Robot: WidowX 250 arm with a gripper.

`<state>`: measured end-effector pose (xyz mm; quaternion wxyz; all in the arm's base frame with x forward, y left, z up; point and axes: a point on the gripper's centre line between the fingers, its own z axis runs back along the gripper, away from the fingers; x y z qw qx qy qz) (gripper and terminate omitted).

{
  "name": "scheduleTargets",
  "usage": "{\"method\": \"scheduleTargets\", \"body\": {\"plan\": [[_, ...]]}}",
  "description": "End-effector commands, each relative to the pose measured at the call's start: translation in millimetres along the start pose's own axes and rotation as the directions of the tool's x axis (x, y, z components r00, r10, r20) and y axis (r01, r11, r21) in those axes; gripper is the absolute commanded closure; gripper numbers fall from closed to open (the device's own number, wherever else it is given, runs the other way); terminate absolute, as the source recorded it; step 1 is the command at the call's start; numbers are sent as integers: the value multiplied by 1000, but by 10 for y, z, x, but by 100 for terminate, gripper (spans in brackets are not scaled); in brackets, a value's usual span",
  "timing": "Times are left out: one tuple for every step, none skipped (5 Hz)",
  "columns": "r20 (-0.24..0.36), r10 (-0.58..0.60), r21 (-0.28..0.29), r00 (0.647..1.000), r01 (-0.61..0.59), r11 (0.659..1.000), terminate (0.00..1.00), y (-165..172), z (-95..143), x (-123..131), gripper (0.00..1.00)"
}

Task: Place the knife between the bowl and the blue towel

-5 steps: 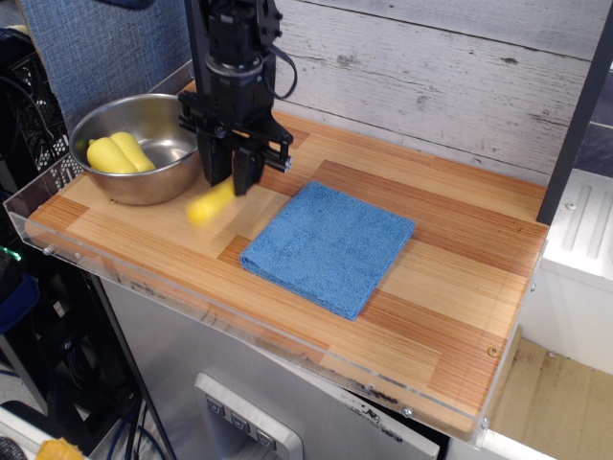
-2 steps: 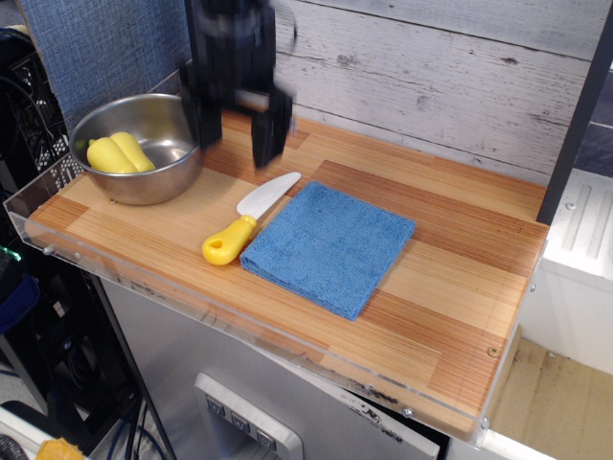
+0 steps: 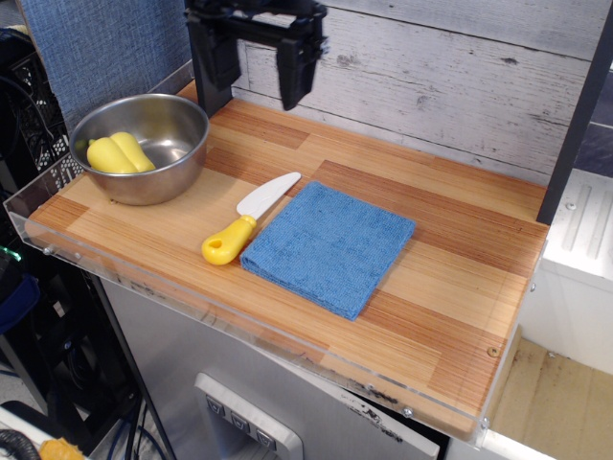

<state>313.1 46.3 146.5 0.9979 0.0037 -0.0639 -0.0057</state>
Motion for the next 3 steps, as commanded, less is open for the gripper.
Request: {"method": "scheduleTargets", "body": {"plan": [[48,-41,11,998,41,999,0,-128,183,-125,0],[48,-41,11,998,41,999,0,-128,183,-125,0],[48,-41,11,998,41,999,100,-128,183,-125,0]]}}
